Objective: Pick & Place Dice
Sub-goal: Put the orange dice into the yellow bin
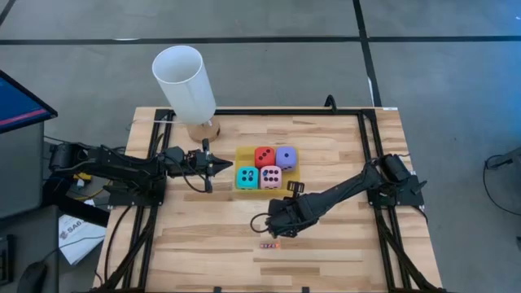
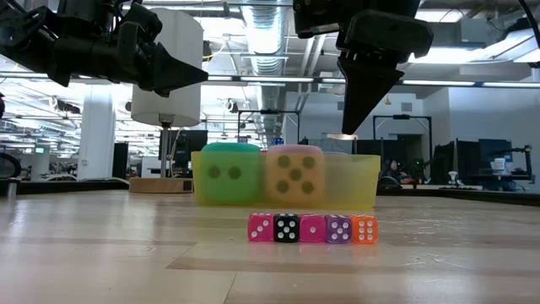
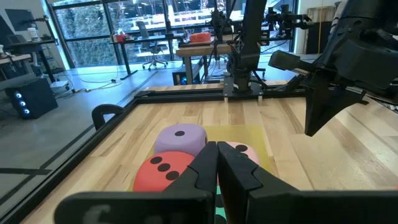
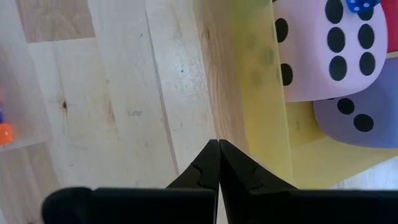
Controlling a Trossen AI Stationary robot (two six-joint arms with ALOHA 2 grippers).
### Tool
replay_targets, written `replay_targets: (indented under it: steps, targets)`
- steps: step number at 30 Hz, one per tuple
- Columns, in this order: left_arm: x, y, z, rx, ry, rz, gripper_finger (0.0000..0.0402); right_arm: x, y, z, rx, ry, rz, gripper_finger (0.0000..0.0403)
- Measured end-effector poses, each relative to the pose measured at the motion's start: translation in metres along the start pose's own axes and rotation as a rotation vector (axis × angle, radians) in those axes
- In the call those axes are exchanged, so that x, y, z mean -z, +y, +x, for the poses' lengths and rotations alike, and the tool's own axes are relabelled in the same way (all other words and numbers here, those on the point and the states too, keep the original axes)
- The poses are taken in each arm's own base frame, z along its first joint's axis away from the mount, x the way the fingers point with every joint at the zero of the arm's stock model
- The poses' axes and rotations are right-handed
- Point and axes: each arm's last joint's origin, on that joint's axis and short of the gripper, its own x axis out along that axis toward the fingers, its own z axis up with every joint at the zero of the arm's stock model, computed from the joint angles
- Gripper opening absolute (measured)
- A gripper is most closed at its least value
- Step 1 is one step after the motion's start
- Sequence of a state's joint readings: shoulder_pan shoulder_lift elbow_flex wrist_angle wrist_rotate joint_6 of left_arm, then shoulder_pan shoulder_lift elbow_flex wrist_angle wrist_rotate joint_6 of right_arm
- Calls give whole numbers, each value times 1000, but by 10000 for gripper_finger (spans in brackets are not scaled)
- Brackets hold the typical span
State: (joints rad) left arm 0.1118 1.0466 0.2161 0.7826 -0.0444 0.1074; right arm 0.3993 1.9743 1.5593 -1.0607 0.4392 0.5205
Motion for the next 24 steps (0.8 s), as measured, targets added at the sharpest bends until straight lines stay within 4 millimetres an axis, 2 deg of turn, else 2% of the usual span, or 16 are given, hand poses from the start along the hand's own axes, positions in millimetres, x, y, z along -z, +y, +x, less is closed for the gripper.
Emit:
replay_targets:
  steps: [5, 10, 13, 15, 19, 24]
  targets:
    - [0, 0, 0, 0, 0, 0, 0, 0, -4, -8, 0, -18, -49, 0]
    - [0, 0, 0, -1, -4, 0, 0, 2, -23, -43, -10, -114, -77, 0]
    - [0, 0, 0, 0, -4, 0, 0, 6, -39, -62, -32, -226, -74, 0]
    - [0, 0, 0, 0, -5, 0, 0, 10, -48, -69, -69, -326, -55, 0]
    - [-1, 0, 0, 0, -6, 0, 0, 25, -61, -65, -120, -532, -47, 0]
    - [-1, 0, 0, -1, -6, -1, 0, 55, -69, -48, -241, -711, 44, 0]
